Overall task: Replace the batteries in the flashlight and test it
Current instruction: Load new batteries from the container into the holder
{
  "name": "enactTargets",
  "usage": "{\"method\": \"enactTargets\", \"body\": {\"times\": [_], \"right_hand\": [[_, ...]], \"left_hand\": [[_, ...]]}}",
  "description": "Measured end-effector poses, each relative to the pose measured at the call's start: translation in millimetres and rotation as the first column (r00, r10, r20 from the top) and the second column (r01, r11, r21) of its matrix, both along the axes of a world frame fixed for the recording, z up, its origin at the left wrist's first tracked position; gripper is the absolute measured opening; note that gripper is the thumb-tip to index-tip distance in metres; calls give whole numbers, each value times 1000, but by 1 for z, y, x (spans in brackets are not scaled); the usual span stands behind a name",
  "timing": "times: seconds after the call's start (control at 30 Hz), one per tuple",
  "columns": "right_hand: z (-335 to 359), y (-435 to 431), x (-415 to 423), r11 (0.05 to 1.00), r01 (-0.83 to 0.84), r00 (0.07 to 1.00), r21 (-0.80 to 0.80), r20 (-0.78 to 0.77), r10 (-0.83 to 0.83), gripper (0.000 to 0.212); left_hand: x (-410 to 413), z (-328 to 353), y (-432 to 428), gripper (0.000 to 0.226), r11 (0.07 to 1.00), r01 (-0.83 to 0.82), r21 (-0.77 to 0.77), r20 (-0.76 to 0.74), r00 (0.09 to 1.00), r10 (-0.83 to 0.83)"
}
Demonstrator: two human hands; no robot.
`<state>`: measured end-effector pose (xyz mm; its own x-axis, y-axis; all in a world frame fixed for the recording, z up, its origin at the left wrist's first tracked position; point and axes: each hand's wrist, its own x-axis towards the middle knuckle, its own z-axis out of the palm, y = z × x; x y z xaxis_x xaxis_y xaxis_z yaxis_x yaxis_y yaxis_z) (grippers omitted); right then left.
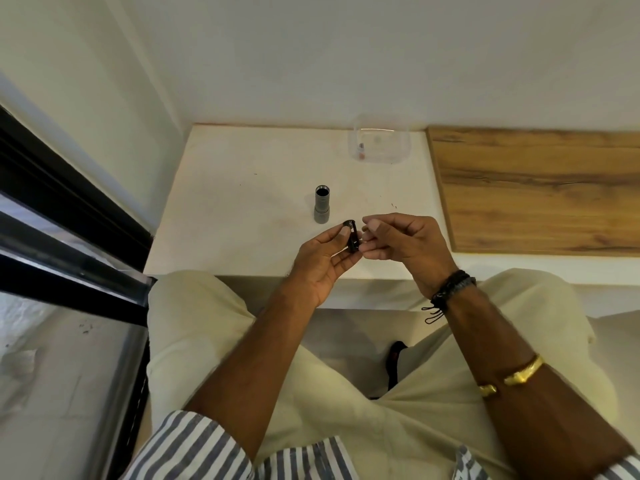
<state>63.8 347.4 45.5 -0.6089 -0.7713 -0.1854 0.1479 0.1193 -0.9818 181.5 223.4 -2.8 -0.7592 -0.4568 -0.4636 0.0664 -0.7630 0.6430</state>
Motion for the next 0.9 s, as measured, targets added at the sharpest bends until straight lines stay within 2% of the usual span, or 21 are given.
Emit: {"method": "enactTargets", "body": {"times": [0.17, 0.3, 0.37, 0.43, 0.6, 0.73, 0.8, 0.9], "right_hand": [[-3, 2, -2, 997, -72, 996, -3, -58, 72, 23], [-9, 0, -1, 994, -82, 963, 79, -250, 99, 25], [-10, -2, -1, 990, -60, 915, 129, -390, 106, 26], [-10, -3, 0, 989, -49, 880, 142, -462, 110, 27], [-10, -8, 2, 990, -49, 920, 129, -381, 95, 28], [-12, -11, 0, 991, -16, 989, 136, -141, 36, 20], [-14, -14, 1, 990, 7, 998, 138, -59, 1, 24], [-15, -19, 0, 989, 11, 999, 148, -43, -5, 27]], "left_hand": [[0, 1, 1, 18, 1000, 4, 3, -12, 1000, -4], [0, 3, 3, 18, 1000, 19, 1, -14, 1000, -19], [0, 4, 4, 17, 999, 45, 7, -11, 999, -45], [0, 5, 5, 18, 998, 53, 30, -11, 999, -53], [1, 6, 0, 18, 996, 69, 54, -19, 997, -68], [0, 5, -3, 18, 996, 83, 29, -10, 997, -83], [-1, 5, -4, 17, 995, 99, 12, -2, 995, -99], [-3, 3, -7, 17, 997, 72, 9, 0, 997, -72]]}}
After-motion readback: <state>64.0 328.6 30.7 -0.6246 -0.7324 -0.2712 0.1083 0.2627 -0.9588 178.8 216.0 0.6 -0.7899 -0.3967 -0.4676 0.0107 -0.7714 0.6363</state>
